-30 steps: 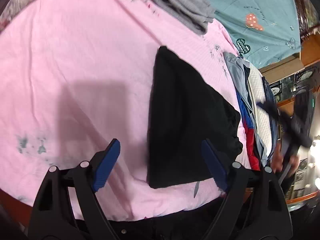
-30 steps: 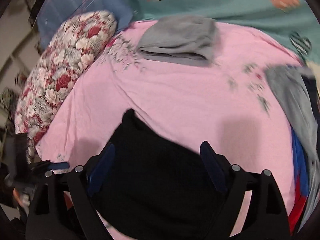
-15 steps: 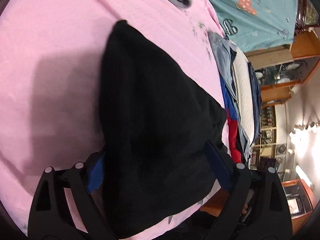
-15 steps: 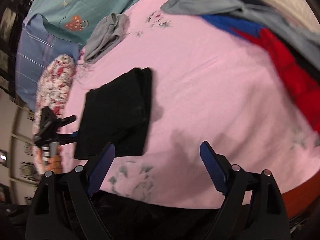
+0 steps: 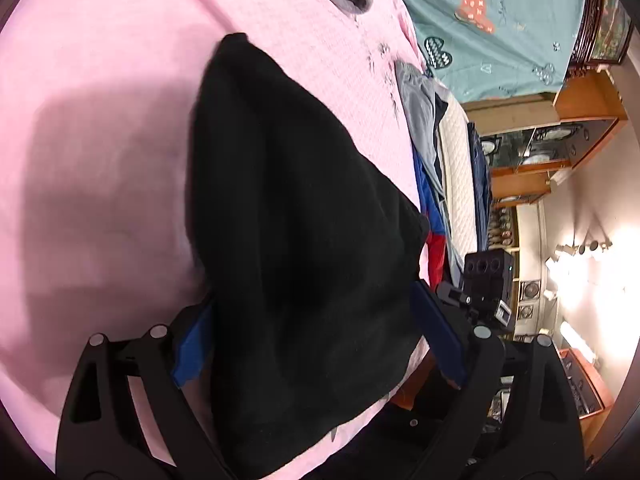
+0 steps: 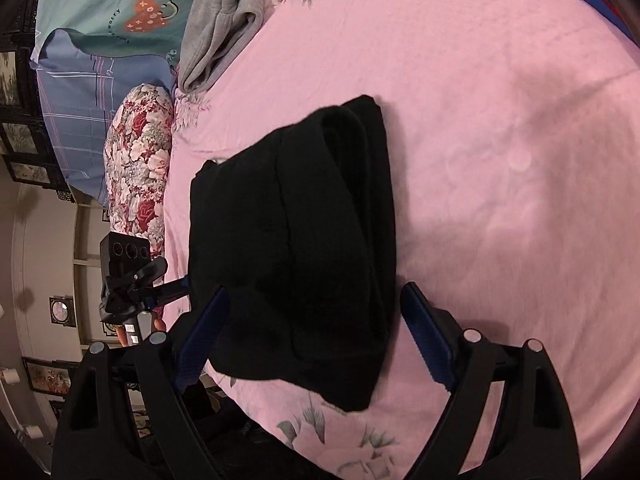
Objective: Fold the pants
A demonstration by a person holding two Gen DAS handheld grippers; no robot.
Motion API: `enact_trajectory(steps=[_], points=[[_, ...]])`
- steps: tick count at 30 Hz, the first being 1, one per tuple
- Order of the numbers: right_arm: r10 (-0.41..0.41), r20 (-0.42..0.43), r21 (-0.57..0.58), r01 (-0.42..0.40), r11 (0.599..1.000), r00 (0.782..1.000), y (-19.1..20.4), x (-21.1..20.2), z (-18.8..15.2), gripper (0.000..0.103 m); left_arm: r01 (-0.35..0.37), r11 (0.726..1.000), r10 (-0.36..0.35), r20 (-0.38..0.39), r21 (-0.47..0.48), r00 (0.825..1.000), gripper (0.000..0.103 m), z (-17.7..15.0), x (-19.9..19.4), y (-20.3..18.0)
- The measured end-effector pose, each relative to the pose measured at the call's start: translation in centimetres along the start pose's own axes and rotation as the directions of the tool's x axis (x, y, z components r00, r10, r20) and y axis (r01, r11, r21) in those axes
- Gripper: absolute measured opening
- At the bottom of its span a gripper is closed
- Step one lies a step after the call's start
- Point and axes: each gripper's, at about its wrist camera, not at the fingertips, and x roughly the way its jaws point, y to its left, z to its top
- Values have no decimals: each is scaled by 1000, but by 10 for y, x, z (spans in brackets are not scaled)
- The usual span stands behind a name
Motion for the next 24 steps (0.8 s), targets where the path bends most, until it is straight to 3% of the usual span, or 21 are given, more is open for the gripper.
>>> enact_trajectory(steps=[5, 8, 10, 13, 15, 19, 24], points=[[-8, -33, -69, 6, 998, 999, 12, 20, 15, 92, -52, 997, 53, -4, 59, 999, 90, 5, 17, -19], [-39, -47, -114, 33, 993, 998, 23, 32, 18, 90, -105, 990, 103, 26, 95, 994, 74, 2, 17, -27], [-100, -22, -153, 95, 984, 995, 28, 34, 15, 58, -100, 990, 95, 54, 103, 994, 50, -3, 7, -28], [-119, 38, -171, 124, 977, 992, 27, 23, 6, 43, -72, 992, 63, 83, 102, 995, 31, -9, -7, -28], [-142, 89, -204, 158, 966, 986, 32, 16, -3, 41, -72, 991, 62, 91, 112, 994, 27, -14, -9, -31], [-246, 225, -316, 309, 897, 943, 65, 8, -27, 40, -88, 988, 71, 128, 128, 989, 23, -20, -13, -42], [-197, 302, -409, 313, 857, 933, 104, -12, -38, 38, -99, 974, 59, 192, 204, 980, 23, -24, -34, -75]])
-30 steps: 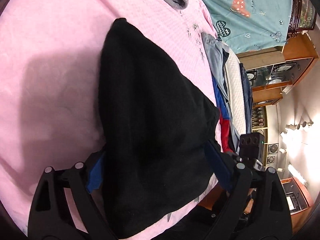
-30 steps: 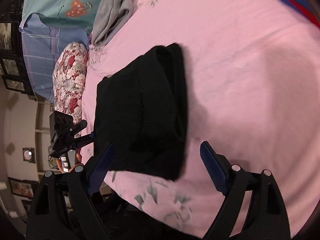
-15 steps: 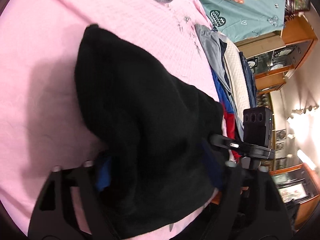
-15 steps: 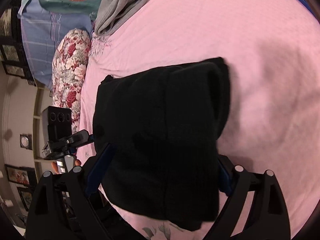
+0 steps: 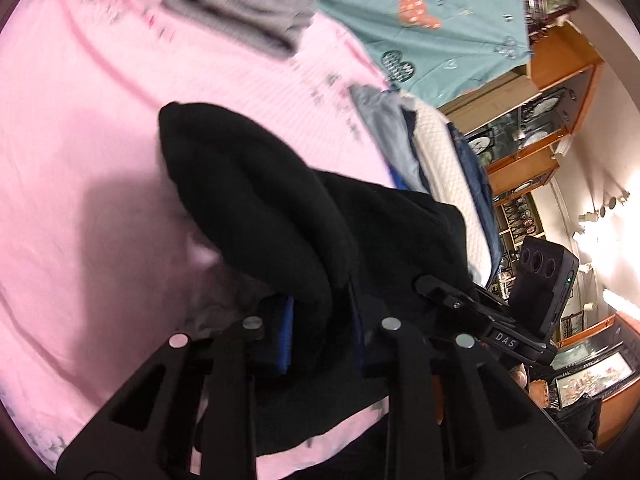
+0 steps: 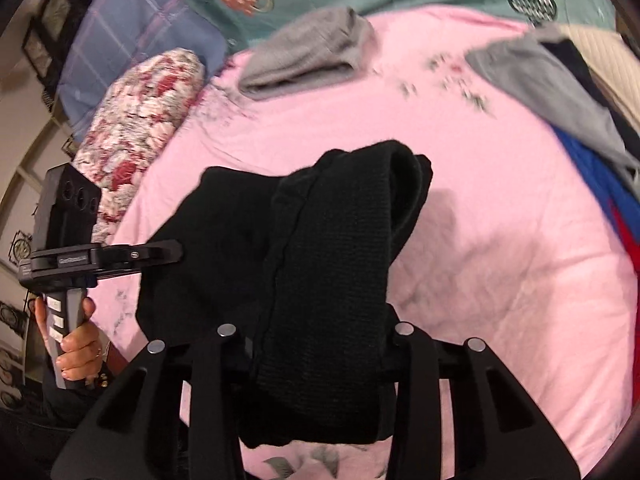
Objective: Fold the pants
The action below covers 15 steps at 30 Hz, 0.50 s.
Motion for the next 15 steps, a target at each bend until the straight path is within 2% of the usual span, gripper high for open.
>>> enact_trajectory(steps=[4, 6, 9, 10, 12, 15], points=[[15, 18, -36, -14, 999, 1000, 9, -3, 33, 38, -27, 999, 26, 38, 22, 999, 23, 32, -15, -14], [31, 20, -47, -30, 998, 999, 12, 0, 60, 38, -41, 999, 40, 59, 14, 997, 23, 65, -22, -19], [68, 35, -56, -66, 996, 997, 13, 4, 117, 38, -72, 997, 67, 117, 36, 991, 23, 127, -35, -26], [77, 45, -55, -74, 996, 996, 13, 9, 148, 38, -88, 995, 81, 131, 48, 988, 23, 150, -38, -28], [73, 65, -66, -69, 995, 995, 16, 17, 189, 38, -139, 988, 126, 167, 70, 978, 23, 203, -43, -33], [58, 101, -75, -51, 996, 993, 17, 42, 272, 38, -198, 975, 174, 215, 98, 961, 23, 277, -43, -33]])
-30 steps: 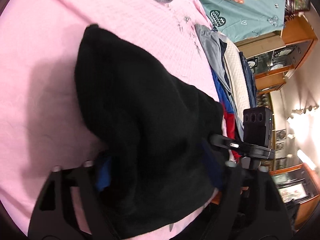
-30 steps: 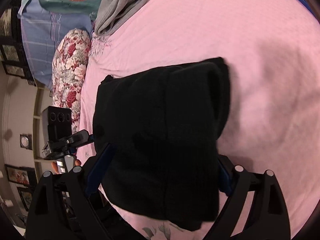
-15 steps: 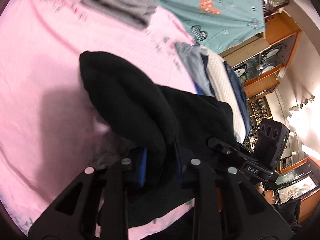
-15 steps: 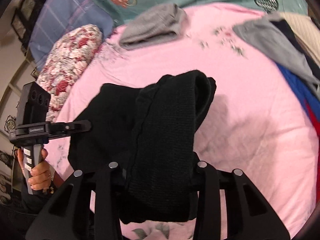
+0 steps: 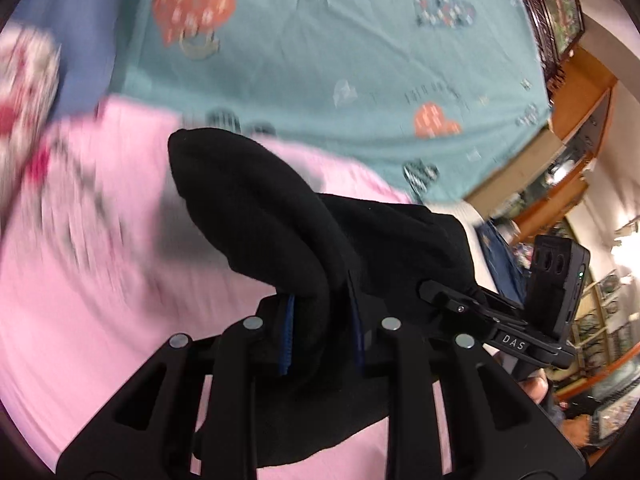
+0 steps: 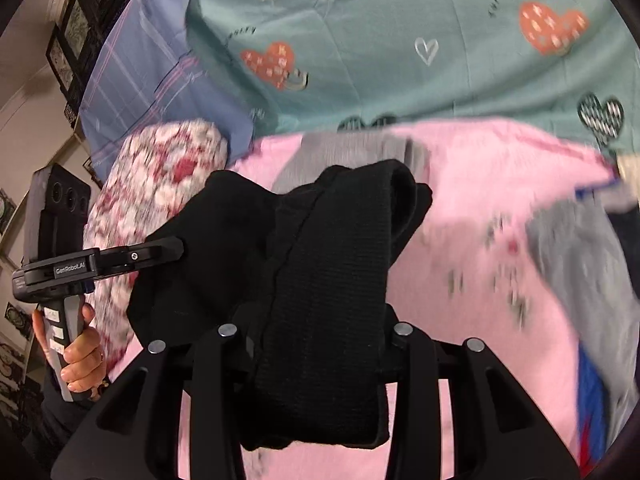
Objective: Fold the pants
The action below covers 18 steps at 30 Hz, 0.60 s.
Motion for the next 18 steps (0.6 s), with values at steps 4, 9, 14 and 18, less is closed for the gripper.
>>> enact_trajectory(steps=[4, 9, 14, 18], points=[[-6, 31, 1, 6, 1000, 999, -16, 51, 70, 38, -47, 999, 46, 34, 27, 998, 23, 78, 40, 23], [-72, -12, 6, 72, 997, 997, -57, 142, 102, 38, -124, 992, 123, -47, -11, 991, 25, 106, 126, 94], [-83, -32, 116, 87, 989, 996, -108, 195, 72, 75, -75, 985, 65, -70, -155, 995, 64, 83, 158, 169], [-40, -26, 150, 44, 988, 999, -120, 194, 68, 91, -89, 984, 79, -63, -156, 995, 71, 75, 147, 173]])
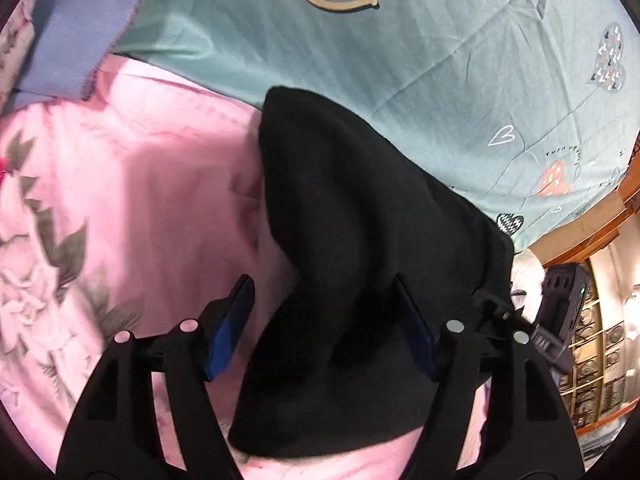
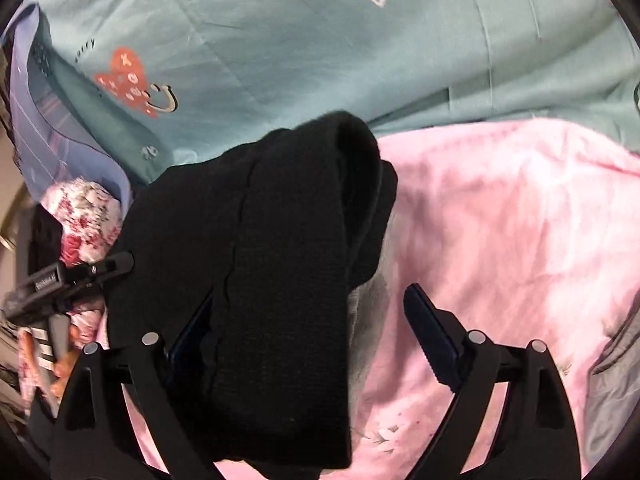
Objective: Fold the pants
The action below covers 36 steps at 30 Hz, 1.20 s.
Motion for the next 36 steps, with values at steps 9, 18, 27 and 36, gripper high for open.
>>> enact_trajectory(steps=[9, 18, 27, 36], points=[[-138, 170, -88, 154, 984, 976, 50, -100, 12, 91, -280, 936, 226, 249, 211, 942, 96, -57, -133, -100], [-212, 206, -150, 245, 958, 955, 113, -215, -102, 102, -539, 825, 425, 446, 167, 788, 101, -222, -208, -172], [-197, 168, -21, 203, 979, 966, 103, -213, -219, 102, -543, 823, 423, 459, 166, 781, 101, -270, -202, -179], [-337, 274, -27, 358, 933, 901, 97, -198, -216, 102, -592, 791, 493, 412, 155, 766, 101, -260, -142, -151]])
